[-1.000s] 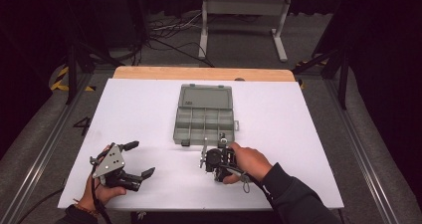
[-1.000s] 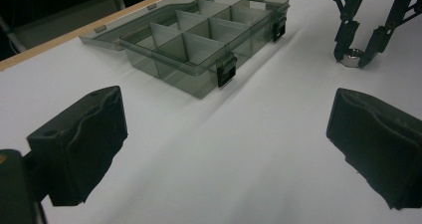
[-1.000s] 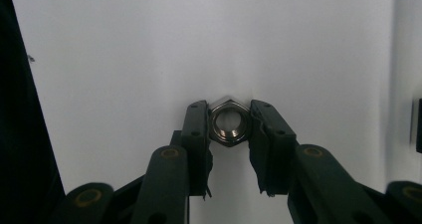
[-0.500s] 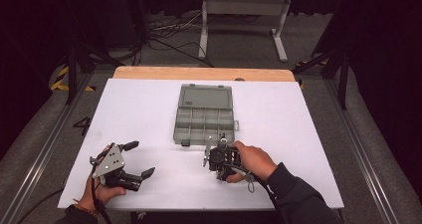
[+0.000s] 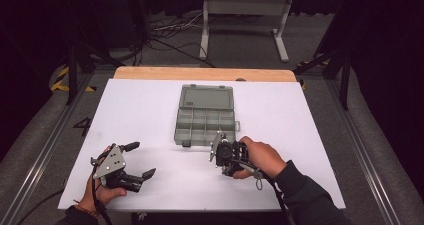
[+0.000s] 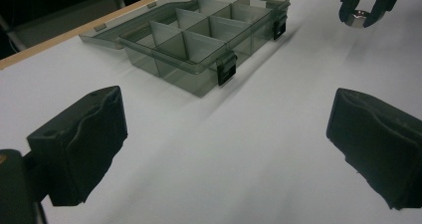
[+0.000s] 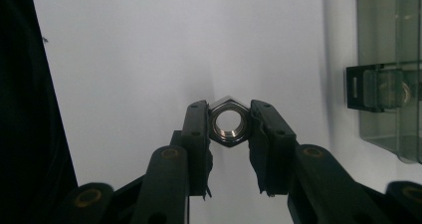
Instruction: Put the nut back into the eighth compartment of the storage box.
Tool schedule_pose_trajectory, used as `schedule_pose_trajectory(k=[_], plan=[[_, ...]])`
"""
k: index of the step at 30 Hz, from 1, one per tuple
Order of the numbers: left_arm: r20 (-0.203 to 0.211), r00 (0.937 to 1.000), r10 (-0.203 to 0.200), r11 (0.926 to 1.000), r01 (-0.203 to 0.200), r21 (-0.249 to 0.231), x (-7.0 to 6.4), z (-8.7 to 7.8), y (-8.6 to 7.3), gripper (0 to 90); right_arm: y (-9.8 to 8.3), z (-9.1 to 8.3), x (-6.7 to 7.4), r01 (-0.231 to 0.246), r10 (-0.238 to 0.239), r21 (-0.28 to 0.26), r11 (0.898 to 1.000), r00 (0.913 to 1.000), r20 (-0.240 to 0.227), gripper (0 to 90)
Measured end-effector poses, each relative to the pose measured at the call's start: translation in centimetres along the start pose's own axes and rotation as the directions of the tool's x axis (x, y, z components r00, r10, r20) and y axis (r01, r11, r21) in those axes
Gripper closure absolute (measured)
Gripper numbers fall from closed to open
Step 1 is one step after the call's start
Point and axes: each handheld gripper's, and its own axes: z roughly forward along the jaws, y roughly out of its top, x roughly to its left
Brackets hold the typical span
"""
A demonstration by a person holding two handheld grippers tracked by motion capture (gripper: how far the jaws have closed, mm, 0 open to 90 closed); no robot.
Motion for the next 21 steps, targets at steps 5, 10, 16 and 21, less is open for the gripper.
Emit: schedule_pose_trajectory(k=[5,10,16,21], plan=[[0.002,1.0,0.002,1.0,-0.002,0.001,0.0,0.0,0.0,3.0,-0.3,-0.7,-0.3,-0.006,0.006,-0.007,1.0,0.9999,0.012,70.4],[0.002,1.0,0.002,1.0,-0.002,0.001,0.0,0.0,0.0,3.0,-0.5,-1.1,-0.5,-0.01,0.01,-0.01,1.0,0.9997,0.022,70.4],[0.004,1.0,0.002,1.0,-0.002,0.002,0.0,0.0,0.0,3.0,-0.6,-1.6,-0.8,-0.017,0.018,-0.011,1.0,0.9995,0.027,70.4],[0.004,1.0,0.002,1.0,-0.002,0.002,0.0,0.0,0.0,3.0,-0.7,-1.9,-1.0,-0.019,0.019,-0.01,1.0,0.9993,0.033,70.4]])
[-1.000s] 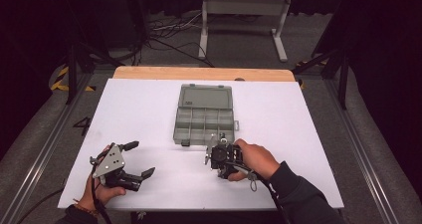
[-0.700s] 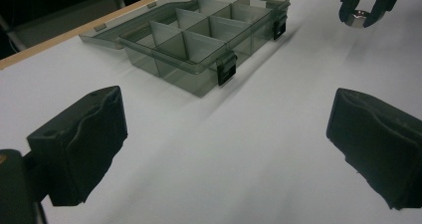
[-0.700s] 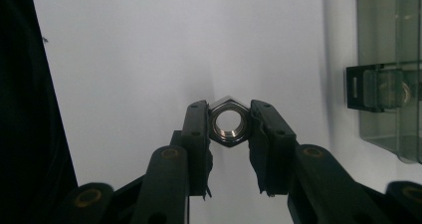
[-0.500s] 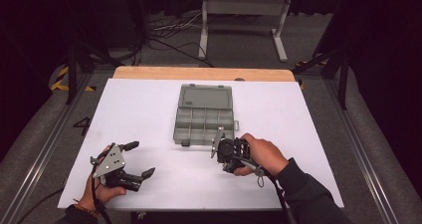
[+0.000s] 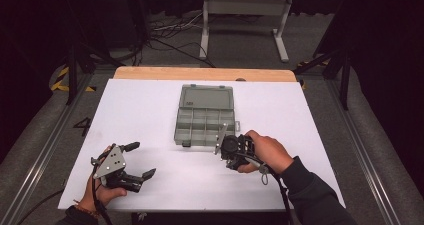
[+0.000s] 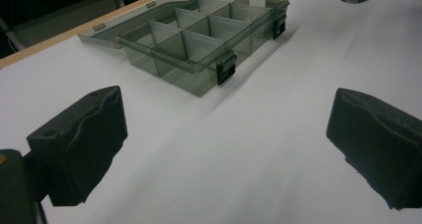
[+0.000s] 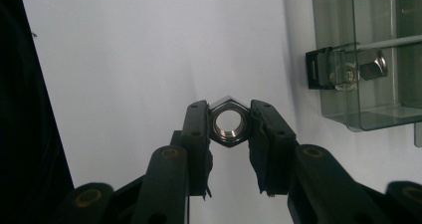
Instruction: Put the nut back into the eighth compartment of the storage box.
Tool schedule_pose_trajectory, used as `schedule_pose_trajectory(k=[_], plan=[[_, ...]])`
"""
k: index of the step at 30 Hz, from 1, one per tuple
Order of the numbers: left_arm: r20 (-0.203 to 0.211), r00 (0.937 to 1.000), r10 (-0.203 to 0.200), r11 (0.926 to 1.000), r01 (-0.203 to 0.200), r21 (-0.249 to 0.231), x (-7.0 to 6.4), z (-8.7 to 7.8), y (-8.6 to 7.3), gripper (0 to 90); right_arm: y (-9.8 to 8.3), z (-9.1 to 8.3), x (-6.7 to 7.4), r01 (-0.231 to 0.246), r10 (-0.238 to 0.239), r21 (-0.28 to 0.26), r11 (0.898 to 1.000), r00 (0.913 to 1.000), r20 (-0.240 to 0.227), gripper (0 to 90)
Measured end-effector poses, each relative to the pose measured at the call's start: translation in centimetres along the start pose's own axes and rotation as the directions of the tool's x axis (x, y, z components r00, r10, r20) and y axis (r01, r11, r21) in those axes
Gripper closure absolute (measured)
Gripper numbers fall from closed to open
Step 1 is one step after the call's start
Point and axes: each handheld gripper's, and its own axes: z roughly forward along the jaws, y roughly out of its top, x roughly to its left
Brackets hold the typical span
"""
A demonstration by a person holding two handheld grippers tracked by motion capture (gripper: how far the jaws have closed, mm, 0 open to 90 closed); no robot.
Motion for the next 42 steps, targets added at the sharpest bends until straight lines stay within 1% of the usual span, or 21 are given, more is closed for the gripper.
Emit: schedule_pose_trajectory(k=[1,6,10,14,15,17,18,20,21,22,26,28,34,42], plan=[[0.0,1.0,0.0,1.0,0.0,0.001,0.0,0.0,0.0,3.0,0.0,-0.3,-0.2,-0.007,0.007,-0.005,1.0,1.0,0.006,70.4],[0.002,1.0,0.0,1.0,0.0,0.0,0.0,0.0,0.0,3.0,-0.1,-0.6,-0.5,-0.006,0.006,-0.006,1.0,0.9998,0.017,70.4],[0.001,1.0,0.0,1.0,0.0,-0.001,0.0,0.0,0.0,3.1,-0.3,-1.2,-1.1,-0.024,0.024,-0.013,1.0,0.9994,0.026,70.4],[0.002,1.0,-0.001,1.0,0.001,-0.001,0.0,0.0,0.0,3.0,-0.5,-1.5,-2.0,-0.048,0.049,-0.013,0.999,0.9981,0.037,70.4],[0.002,1.0,0.0,1.0,0.0,0.0,0.0,0.0,0.0,3.1,-0.5,-1.5,-2.3,-0.048,0.049,-0.017,0.999,0.9981,0.038,70.4],[0.002,1.0,-0.001,1.0,0.001,-0.001,0.0,0.0,0.0,3.0,-0.6,-1.7,-2.8,-0.066,0.066,-0.019,0.998,0.9971,0.038,70.4],[0.002,1.0,0.0,1.0,0.0,-0.001,0.0,0.0,0.0,3.1,-0.7,-1.7,-3.0,-0.064,0.065,-0.021,0.998,0.997,0.042,70.4],[0.001,1.0,0.0,1.0,0.0,0.0,0.0,0.0,0.0,3.1,-0.7,-2.0,-3.5,-0.078,0.079,-0.018,0.997,0.9956,0.051,70.4],[0.003,1.0,-0.001,1.0,0.001,-0.002,0.0,0.0,0.0,3.1,-0.7,-2.0,-3.5,-0.078,0.079,-0.018,0.997,0.9956,0.051,70.4],[0.002,1.0,-0.001,1.0,0.001,-0.001,0.0,0.0,0.0,3.1,-0.8,-2.1,-3.9,-0.084,0.086,-0.025,0.996,0.995,0.051,70.4],[0.003,1.0,0.001,1.0,-0.001,-0.002,0.0,0.0,0.0,3.0,-0.7,-2.5,-4.9,-0.103,0.105,-0.03,0.994,0.992,0.069,70.4],[0.003,1.0,-0.002,1.0,0.002,-0.003,0.0,-0.1,0.0,3.1,-0.6,-2.5,-5.4,-0.114,0.117,-0.037,0.993,0.9902,0.077,70.4],[0.003,1.0,0.0,1.0,0.0,-0.008,0.0,-0.1,0.0,3.0,-0.5,-2.0,-6.8,-0.15,0.153,-0.042,0.988,0.985,0.081,70.4],[0.01,1.0,0.001,1.0,-0.001,-0.005,0.0,-0.1,0.0,2.9,0.3,-1.2,-8.3,-0.17,0.173,-0.048,0.984,0.9816,0.08,70.4]])
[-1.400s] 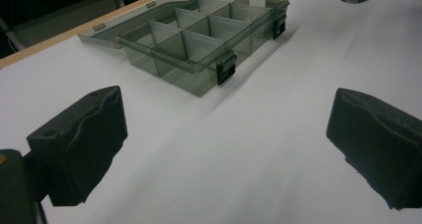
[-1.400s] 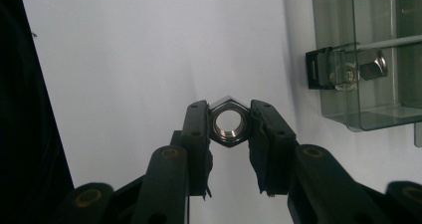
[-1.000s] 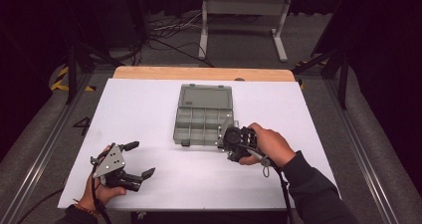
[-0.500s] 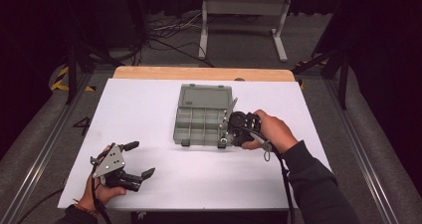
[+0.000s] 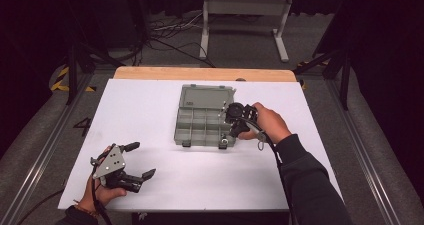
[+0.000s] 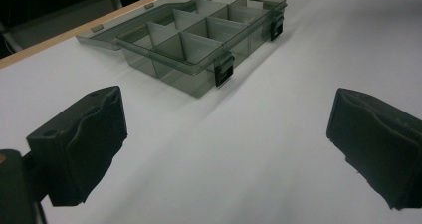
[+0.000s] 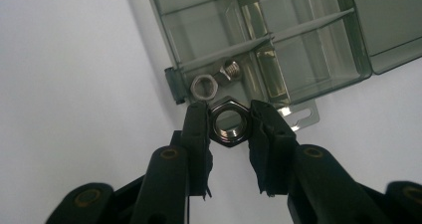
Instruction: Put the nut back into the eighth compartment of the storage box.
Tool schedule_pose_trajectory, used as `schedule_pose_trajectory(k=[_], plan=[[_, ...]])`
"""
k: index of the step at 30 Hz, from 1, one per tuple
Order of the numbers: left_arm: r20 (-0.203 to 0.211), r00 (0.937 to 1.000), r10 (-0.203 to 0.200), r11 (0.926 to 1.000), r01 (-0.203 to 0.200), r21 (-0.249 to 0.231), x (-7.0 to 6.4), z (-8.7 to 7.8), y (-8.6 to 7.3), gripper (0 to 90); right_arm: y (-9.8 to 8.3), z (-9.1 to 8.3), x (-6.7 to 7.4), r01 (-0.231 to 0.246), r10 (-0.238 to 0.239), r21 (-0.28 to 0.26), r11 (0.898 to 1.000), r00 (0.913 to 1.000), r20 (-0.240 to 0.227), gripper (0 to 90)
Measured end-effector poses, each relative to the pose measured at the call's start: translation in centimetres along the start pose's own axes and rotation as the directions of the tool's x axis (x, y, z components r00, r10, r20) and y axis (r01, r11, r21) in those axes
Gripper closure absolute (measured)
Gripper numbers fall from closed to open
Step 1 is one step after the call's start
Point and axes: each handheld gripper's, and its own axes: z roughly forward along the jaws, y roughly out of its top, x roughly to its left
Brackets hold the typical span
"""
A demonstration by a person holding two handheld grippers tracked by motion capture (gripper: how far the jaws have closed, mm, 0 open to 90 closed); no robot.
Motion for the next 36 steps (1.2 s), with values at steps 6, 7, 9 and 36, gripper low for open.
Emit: schedule_pose_trajectory(k=[6,7,9,36], plan=[[-0.002,1.0,-0.001,1.0,0.001,-0.007,0.0,0.0,0.0,2.9,1.0,0.6,-0.6,-0.013,0.013,0.016,1.0,0.9999,0.003,70.4],[0.0,1.0,-0.003,1.0,0.003,-0.007,0.0,-0.1,0.0,3.0,1.1,0.7,-0.7,-0.013,0.013,0.022,1.0,0.9999,0.002,70.4],[-0.005,1.0,-0.003,0.9999,0.003,-0.015,0.0,-0.1,0.0,3.0,1.3,1.0,-0.8,-0.015,0.015,0.026,1.0,0.9999,-0.001,70.4],[-0.002,1.0,-0.004,1.0,0.004,-0.007,0.0,-0.1,0.0,3.0,1.4,4.0,-1.1,-0.043,0.045,0.084,0.996,0.9985,-0.032,70.4]])
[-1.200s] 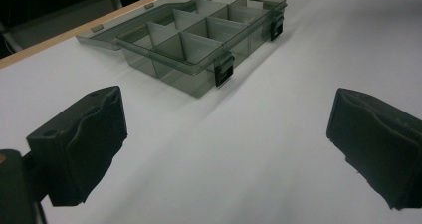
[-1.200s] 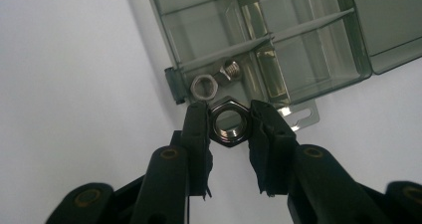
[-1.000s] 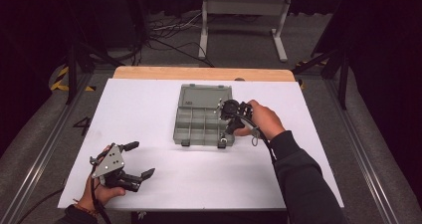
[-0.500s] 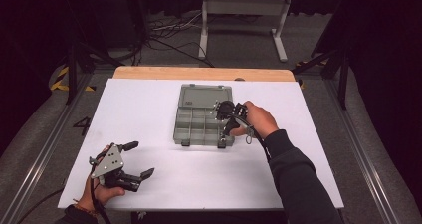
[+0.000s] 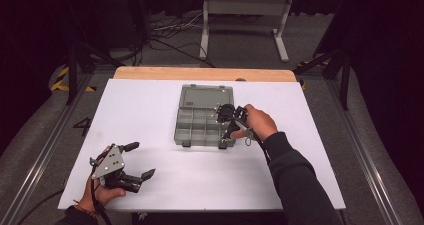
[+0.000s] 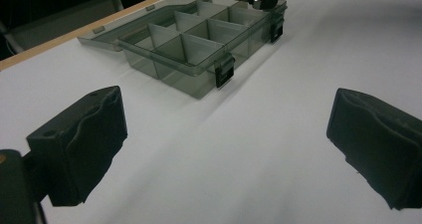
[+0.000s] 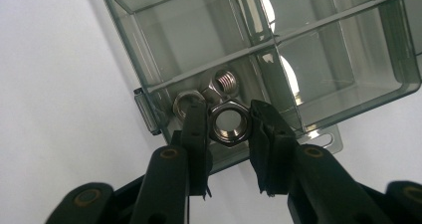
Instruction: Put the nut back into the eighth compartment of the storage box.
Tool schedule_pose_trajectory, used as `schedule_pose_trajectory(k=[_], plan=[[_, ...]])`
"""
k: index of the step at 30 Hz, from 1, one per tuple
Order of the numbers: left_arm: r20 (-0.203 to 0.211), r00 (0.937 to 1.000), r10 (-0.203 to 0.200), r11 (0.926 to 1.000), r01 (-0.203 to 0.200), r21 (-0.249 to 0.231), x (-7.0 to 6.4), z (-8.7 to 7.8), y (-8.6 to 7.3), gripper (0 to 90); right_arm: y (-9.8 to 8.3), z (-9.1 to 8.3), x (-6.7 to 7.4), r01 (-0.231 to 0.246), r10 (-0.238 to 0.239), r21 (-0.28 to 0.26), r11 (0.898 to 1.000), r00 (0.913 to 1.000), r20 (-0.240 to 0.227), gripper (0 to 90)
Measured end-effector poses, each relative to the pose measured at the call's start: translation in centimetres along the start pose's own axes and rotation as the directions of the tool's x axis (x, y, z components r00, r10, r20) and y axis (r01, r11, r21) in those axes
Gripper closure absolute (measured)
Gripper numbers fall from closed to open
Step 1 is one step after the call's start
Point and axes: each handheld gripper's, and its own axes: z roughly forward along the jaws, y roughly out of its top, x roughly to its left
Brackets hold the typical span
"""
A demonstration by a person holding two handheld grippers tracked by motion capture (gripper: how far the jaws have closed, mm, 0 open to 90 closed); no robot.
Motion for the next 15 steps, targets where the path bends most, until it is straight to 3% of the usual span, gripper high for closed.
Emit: schedule_pose_trajectory(k=[15], plan=[[0.0,1.0,0.002,1.0,-0.002,0.002,-0.02,0.07,-0.03,3.0,-0.23,0.46,-0.23,-0.023,0.023,-0.016,1.0,0.9997,-0.001,70.3]])
